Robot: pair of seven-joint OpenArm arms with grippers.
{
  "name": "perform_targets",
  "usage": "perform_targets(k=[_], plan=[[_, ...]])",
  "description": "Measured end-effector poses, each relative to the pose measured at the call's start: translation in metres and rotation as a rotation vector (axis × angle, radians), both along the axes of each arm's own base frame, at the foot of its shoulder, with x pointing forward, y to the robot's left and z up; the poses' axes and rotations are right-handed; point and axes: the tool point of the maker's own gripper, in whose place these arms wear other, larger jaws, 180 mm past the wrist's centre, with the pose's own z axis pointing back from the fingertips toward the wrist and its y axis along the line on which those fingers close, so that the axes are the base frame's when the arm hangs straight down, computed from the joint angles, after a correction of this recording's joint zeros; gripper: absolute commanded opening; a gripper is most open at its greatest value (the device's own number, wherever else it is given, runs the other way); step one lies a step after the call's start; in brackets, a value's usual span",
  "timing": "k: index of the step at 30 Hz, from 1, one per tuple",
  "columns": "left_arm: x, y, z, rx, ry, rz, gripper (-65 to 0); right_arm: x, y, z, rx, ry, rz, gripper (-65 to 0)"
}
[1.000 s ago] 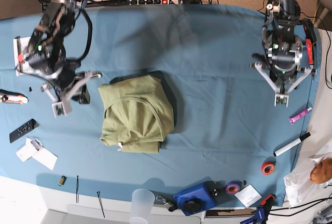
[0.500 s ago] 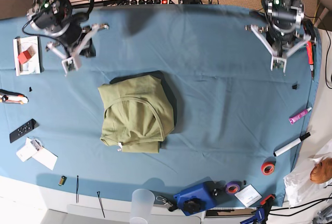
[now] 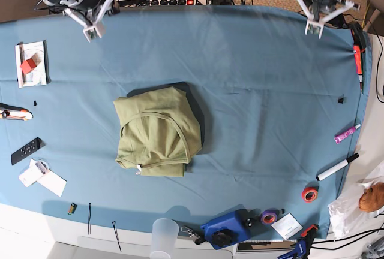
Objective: Layout the t-shirt on the table in an organized manner, then fold the t-shirt properly
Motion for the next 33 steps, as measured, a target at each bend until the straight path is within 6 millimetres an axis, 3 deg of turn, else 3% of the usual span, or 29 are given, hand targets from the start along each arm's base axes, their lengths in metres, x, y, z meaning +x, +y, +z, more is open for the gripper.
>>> perform_targets(k=[7,11,15,20,25,33], plan=[[-0.049,-0.017,-0.01,-0.102,0.104,0.005,-65.0,-0.048,-0.001,-0.008,-0.002,0.129,0.002,-65.0],[-0.066,-0.016,-0.013,-0.098,0.151,0.004,-65.0,-0.071,-0.006,-0.01,-0.025,0.193,0.013,-65.0],[-0.095,-0.009,-0.03,-0.084,0.246,0.026,-65.0,-0.092,-0.015,-0.017,-0.055,0.248,0.008,-65.0],[-0.128,-0.008,-0.06,-0.139,0.346,0.07,-65.0,-0.124,-0.025,-0.049,-0.005,0.355,-0.058,-65.0],[-0.16,-0.003,-0.087,-0.158,0.431,0.061,-65.0,-0.163,-0.049,-0.086,0.0,0.505,-0.123,-65.0],[-0.17,0.006,-0.126,-0.195,0.402,0.125,-65.0,-0.186,-0.041,-0.142,0.132,0.651,-0.241,-65.0]])
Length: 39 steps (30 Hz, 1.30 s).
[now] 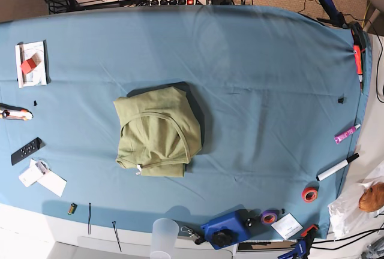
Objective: Layout the t-shirt on the table in an organized manner, then fold the t-shirt properly
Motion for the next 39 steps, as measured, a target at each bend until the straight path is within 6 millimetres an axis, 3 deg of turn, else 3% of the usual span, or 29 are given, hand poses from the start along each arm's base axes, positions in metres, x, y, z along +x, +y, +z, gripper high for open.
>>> perform_targets(k=[4,9,12,18,25,33,39], plan=[[-0.003,-0.004,-0.031,-0.03,-0.004,0.052,-65.0,0.016,0.006,-0.023,0.028,-0.037,-0.09,-65.0],[-0.019,-0.039,-0.074,-0.132,0.059,0.129,-65.0,0.029,0.004,-0.043,0.012,-0.046,-0.107,-65.0],[-0.022,-0.045,-0.094,-0.135,0.082,0.169,-65.0,0.035,0.006,-0.05,0.019,-0.063,-0.101,-65.0],[-0.007,-0.05,-0.123,-0.135,0.078,0.22,-65.0,0.028,-0.002,-0.062,-0.011,-0.078,0.187,-65.0],[0.009,-0.039,-0.14,-0.106,-0.068,0.182,-65.0,0.035,0.016,-0.083,-0.067,-0.158,0.341,-65.0],[0.029,-0.037,-0.145,-0.105,-0.142,0.158,-65.0,0.101,0.032,-0.095,-0.14,-0.388,0.442,-65.0],[0.033,-0.029,-0.145,-0.06,-0.156,0.16,-65.0,0.1,0.033,-0.096,-0.149,-0.359,0.473,-65.0]])
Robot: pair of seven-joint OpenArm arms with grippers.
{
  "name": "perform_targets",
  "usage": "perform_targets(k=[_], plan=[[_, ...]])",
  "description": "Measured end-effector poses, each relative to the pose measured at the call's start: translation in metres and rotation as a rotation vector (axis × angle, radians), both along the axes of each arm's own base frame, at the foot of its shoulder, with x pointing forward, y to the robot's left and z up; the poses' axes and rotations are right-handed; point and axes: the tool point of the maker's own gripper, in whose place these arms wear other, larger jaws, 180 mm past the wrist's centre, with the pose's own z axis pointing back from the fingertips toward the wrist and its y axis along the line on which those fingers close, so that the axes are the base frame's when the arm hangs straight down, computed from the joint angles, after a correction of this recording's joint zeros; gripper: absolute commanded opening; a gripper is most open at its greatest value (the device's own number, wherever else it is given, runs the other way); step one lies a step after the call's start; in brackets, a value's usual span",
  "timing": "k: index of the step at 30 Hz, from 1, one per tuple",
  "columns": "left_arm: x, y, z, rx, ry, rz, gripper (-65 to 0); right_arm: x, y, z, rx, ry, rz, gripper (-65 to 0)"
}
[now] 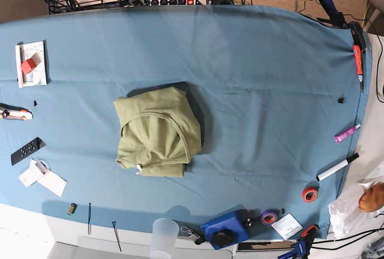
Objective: Layout the t-shirt on the table in an organized manner, then fold the t-shirt properly
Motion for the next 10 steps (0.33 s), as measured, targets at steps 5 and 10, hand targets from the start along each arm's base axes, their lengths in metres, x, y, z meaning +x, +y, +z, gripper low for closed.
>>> perform_targets(k=[5,10], plan=[[0.002,0.002,0.0003,0.01,-0.005,0.0,-65.0,-0.0099,-0.0062,0.0004,-0.029,0.055,0.007,-65.0],[0.0049,0.0019,0.0006,0.01,-0.012,0.0,-65.0,-0.0098,-0.0064,0.0004,-0.029,0.055,0.007,-65.0]])
